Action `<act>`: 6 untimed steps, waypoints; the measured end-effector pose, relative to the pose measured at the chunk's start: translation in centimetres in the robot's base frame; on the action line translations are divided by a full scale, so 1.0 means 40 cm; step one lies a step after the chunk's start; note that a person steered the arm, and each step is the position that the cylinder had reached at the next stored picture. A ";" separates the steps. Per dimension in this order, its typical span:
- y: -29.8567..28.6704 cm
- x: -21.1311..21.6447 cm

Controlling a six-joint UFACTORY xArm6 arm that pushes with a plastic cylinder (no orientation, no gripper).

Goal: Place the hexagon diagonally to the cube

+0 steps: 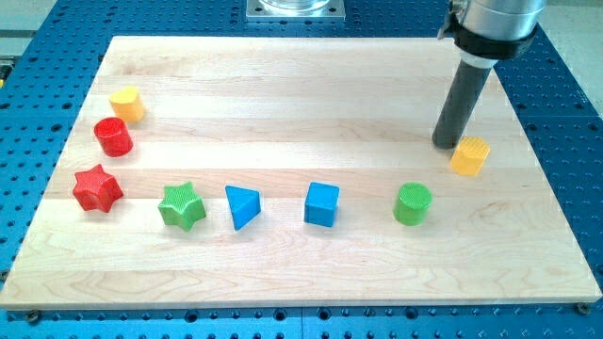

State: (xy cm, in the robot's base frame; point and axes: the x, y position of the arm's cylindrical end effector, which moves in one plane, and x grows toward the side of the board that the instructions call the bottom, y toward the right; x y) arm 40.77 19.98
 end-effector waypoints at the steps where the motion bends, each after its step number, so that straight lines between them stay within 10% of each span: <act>1: 0.062 0.088; 2: 0.003 0.287; 6: -0.095 0.476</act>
